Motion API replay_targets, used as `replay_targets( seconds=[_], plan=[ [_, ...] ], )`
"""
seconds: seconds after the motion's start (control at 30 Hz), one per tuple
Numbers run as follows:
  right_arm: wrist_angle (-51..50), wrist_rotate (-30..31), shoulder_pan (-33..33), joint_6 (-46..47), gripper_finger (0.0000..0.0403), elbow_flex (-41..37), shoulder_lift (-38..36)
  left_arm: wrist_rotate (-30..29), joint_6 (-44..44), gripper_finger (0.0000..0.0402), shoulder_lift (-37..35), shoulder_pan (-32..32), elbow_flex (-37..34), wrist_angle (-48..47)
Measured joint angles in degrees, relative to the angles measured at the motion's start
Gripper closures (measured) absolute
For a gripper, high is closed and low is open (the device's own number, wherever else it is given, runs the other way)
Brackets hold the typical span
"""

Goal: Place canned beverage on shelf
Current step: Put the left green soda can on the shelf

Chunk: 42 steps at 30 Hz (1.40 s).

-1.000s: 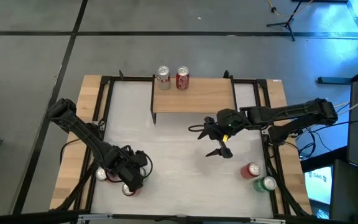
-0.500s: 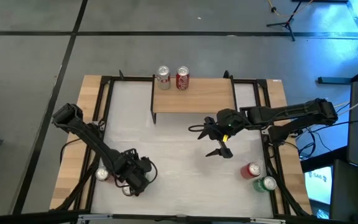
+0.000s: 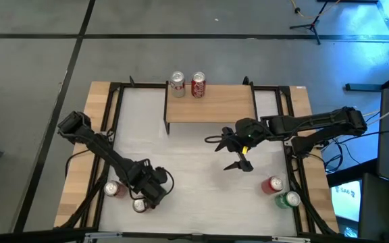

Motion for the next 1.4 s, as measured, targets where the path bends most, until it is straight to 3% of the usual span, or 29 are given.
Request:
replay_targets(
  seconds=[0.17,0.5,1.03,1.4],
  plan=[
    [0.17,0.12,0.00,0.00,0.0017,0.00,0.02,-0.03,2.14,0.0119,0.00,1.34,0.00,0.80],
    [0.59,7.02,0.04,0.02,0.0017,0.00,0.02,-0.18,13.03,0.0119,0.02,7.80,0.00,4.89],
    [1.01,7.80,-0.11,-0.02,0.0017,0.02,0.76,-0.22,28.09,0.0119,0.09,17.92,-0.02,16.11],
    [7.67,6.49,-0.11,0.03,0.0017,0.04,6.65,-2.66,34.14,0.0119,0.09,19.92,-0.02,24.19]
  ],
)
